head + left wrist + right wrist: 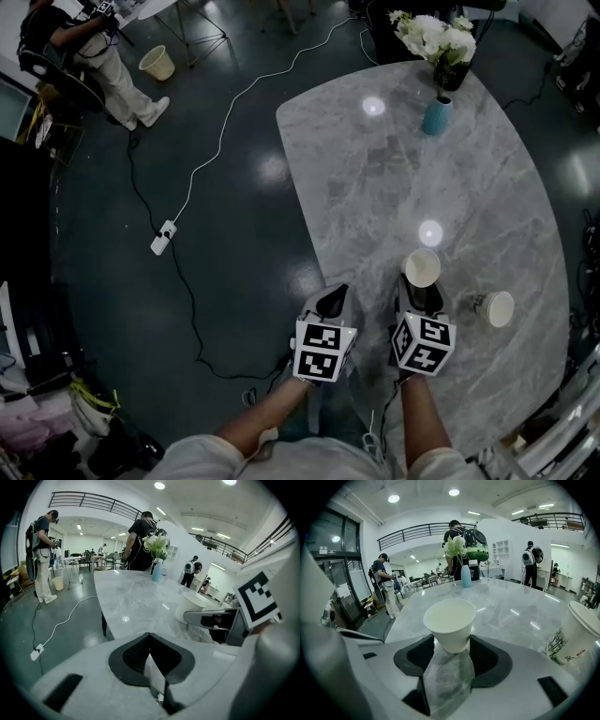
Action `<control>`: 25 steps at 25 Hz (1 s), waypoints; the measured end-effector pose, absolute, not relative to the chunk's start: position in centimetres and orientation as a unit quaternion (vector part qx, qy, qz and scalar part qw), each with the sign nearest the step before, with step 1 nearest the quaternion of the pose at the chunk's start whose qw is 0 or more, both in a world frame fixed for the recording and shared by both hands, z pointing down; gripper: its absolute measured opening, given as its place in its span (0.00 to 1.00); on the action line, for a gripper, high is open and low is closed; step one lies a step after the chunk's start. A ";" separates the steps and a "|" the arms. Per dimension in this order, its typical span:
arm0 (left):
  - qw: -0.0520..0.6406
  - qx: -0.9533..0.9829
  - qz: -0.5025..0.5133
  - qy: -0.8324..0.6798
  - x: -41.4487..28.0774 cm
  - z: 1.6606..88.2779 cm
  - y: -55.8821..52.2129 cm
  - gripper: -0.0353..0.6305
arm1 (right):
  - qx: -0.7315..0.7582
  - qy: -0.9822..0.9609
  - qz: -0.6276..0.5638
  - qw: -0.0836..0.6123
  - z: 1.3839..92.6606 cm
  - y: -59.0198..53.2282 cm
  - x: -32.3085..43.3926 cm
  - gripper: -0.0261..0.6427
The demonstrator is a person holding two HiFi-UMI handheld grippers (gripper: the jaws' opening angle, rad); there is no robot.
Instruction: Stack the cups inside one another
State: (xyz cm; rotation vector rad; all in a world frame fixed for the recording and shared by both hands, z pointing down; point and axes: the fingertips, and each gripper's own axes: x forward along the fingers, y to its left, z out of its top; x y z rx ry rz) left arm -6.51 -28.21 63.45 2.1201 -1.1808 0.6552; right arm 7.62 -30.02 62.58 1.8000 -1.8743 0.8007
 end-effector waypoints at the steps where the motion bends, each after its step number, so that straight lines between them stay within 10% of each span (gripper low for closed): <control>1: 0.308 0.803 0.249 -0.446 -6.6 63.5 -28.2 0.05 | 0.648 -0.673 0.288 0.209 62.6 -30.0 7.6 0.36; 25: 0.266 0.853 0.245 -0.377 -0.4 58.7 -28.2 0.05 | 0.694 -0.644 0.277 0.162 55.9 -27.3 11.5 0.36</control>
